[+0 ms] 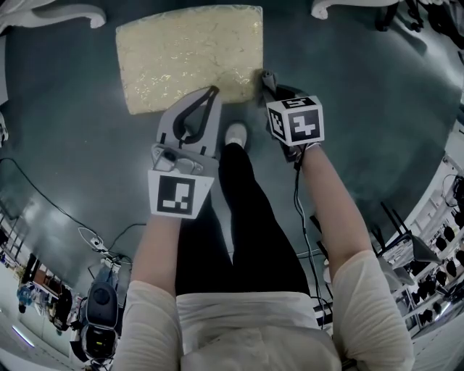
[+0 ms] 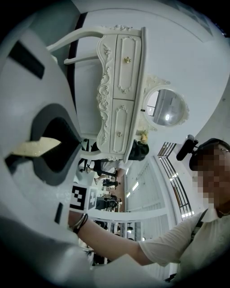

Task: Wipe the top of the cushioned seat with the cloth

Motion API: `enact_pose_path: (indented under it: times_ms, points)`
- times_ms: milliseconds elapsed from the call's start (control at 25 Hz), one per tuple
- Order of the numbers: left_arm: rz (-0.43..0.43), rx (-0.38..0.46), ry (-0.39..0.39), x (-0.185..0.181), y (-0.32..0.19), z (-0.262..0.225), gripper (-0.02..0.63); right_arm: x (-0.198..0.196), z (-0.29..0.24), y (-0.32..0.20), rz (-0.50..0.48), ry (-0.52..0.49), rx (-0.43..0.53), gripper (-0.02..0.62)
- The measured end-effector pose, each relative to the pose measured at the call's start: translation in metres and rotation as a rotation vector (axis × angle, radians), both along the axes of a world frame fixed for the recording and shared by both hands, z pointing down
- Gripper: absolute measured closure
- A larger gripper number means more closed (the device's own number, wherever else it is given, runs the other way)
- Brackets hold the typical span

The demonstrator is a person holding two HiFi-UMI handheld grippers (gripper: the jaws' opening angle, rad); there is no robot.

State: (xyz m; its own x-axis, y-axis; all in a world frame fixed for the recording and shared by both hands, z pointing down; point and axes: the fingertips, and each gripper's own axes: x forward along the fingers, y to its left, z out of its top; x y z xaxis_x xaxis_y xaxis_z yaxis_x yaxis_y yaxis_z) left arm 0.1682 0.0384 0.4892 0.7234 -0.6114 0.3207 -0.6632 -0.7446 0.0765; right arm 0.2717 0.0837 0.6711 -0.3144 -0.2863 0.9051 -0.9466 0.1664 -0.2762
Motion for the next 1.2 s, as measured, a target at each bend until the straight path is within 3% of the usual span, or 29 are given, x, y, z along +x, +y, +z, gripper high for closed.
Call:
enact_pose_path:
  times_ms: [200, 440, 680, 920, 1200]
  points:
    - [0.004, -0.006, -0.001, 0.004, 0.004, -0.004, 0.604, 0.024, 0.006, 0.012, 0.055, 0.034, -0.018, 0.566]
    - [0.036, 0.024, 0.010, 0.002, 0.003, -0.029, 0.604, 0.011, -0.031, 0.002, 0.113, -0.014, 0.067, 0.566]
    - [0.068, 0.062, -0.066, -0.021, -0.007, -0.066, 0.604, -0.020, -0.106, -0.021, 0.135, -0.043, 0.232, 0.566]
    - [0.054, 0.121, -0.022, -0.060, -0.012, -0.140, 0.604, -0.052, -0.211, -0.031, 0.139, -0.009, 0.434, 0.566]
    - [0.037, 0.259, 0.039, -0.096, -0.021, -0.248, 0.604, -0.089, -0.351, -0.050, 0.118, 0.020, 0.721, 0.566]
